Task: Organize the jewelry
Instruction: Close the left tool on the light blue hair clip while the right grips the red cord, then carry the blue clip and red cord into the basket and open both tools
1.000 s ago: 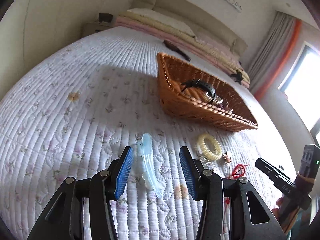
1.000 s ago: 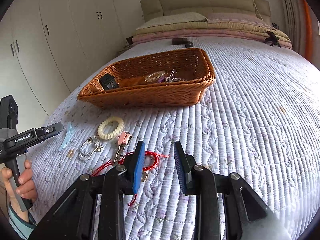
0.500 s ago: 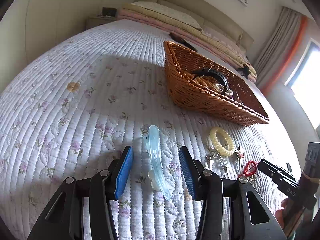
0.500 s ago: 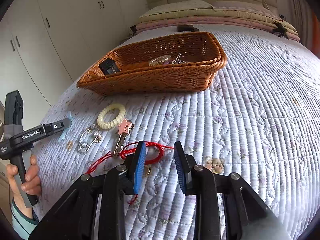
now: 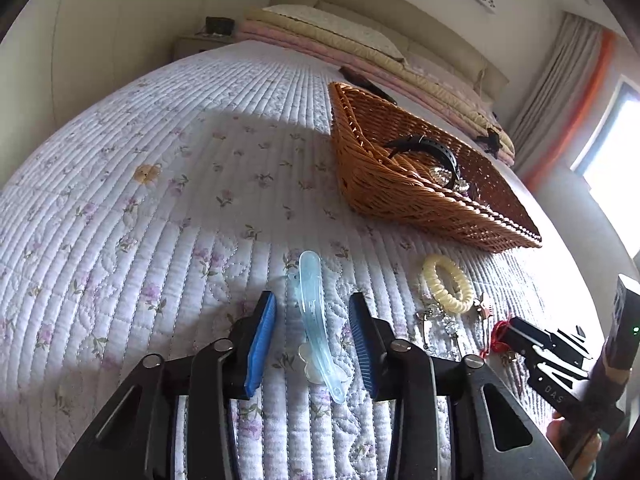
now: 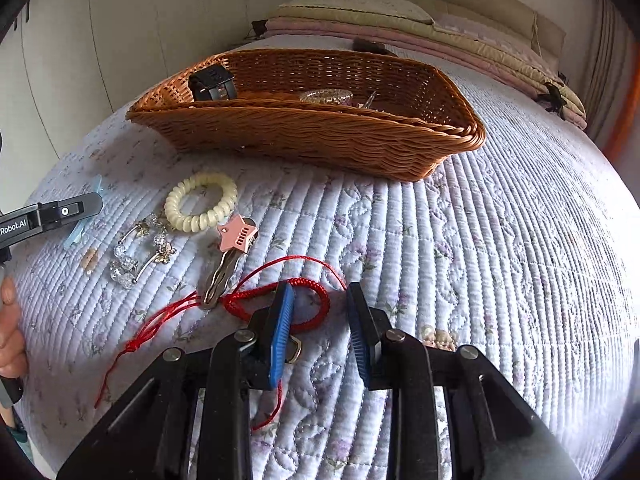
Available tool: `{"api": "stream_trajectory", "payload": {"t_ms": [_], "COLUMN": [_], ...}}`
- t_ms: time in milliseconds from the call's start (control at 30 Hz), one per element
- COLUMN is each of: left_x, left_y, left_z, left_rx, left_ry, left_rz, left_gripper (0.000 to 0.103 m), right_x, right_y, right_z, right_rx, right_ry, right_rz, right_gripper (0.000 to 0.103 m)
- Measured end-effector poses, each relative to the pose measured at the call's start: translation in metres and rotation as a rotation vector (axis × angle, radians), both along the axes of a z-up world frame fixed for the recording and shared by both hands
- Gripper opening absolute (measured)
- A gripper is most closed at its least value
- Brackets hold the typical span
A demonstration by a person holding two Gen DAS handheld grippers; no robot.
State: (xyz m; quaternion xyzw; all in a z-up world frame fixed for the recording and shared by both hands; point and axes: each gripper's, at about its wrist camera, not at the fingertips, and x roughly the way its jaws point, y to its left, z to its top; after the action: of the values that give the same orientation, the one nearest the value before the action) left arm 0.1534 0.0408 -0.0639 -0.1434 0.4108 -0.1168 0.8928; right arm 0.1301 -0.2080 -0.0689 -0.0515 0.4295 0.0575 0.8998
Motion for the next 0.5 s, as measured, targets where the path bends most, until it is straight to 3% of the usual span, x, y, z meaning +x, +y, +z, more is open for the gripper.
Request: {"api": "stream_trajectory", "payload": {"t_ms": [167, 333, 500], "left_x": [0.002, 0.001, 0.004], "left_y": [-0.001, -0.003, 0.016], "left_z": [-0.002, -0.001, -0.006], "left_rx": [0.005, 0.008, -0.140], "left_ry": [0.010, 0.005, 0.035], "left_rz": [0.004, -0.004, -0.025], "left_gripper": [0.012, 0.011, 0.011], "right_x": [-0.004, -0.008, -0.010], "right_y": [0.007, 0.009, 0.005], "right_z": [0.000, 0.002, 0.005], "right_rx": [-0.035, -0.034, -0.001], "right_ry": [-0.014, -0.018, -0.029], "right_rz": [0.013, 0.019, 0.021], "right_gripper": [0.009, 0.006, 0.005]}}
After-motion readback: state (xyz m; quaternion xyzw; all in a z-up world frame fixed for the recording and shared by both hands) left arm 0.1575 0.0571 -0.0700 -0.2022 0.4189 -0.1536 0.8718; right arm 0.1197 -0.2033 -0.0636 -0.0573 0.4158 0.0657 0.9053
